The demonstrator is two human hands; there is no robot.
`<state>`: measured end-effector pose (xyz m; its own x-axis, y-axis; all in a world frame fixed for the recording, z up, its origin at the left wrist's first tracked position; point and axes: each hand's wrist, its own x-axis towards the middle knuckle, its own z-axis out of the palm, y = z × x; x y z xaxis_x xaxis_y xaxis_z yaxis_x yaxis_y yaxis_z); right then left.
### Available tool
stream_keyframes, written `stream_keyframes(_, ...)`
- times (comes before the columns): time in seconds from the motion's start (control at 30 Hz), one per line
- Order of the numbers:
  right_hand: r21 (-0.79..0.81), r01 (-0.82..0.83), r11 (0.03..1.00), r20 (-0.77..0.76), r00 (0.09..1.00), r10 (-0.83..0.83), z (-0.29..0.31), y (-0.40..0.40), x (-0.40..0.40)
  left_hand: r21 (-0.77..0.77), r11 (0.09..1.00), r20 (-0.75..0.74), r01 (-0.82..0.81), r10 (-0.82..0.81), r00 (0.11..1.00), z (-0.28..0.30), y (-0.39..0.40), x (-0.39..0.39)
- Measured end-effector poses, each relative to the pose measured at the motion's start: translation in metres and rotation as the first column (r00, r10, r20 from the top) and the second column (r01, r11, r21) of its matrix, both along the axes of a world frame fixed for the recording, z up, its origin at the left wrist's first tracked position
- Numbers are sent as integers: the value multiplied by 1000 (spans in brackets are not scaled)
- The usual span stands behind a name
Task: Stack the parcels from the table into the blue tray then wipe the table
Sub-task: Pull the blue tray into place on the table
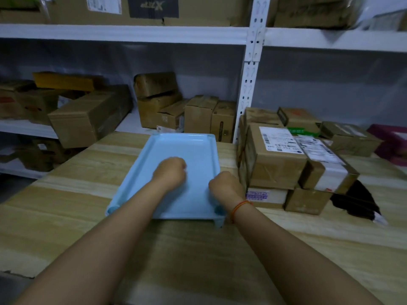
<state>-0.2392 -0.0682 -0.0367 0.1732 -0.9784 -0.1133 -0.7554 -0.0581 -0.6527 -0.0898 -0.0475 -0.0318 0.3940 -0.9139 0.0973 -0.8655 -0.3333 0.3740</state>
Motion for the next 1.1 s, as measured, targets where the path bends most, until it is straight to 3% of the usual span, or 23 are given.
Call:
stream_keyframes(0.1,-279,-199,940,-274,954,121,-3,16,-2,2,937,67,-348,347,935,3,5,40)
stream_keyframes(0.2,-368,-326,871,-383,907,177,-6,21,11,171,874,73,-456,450,890,-4,13,69)
stream_keyframes(0.3,-242,-380,893,-481,846,230,-13,19,22,235,878,36,-416,420,907,-15,21,79)
stream_keyframes(0.4,-170,-403,899,-573,783,243,-20,17,24,193,911,72,-365,357,931,-23,26,78)
stream_keyframes(0.6,-169,-386,907,-700,695,165,-23,12,19,131,952,86,-275,266,960,-25,16,70)
stream_keyframes(1.1,-176,-421,890,-769,623,143,-30,0,8,155,959,108,-236,221,969,-21,-2,55)
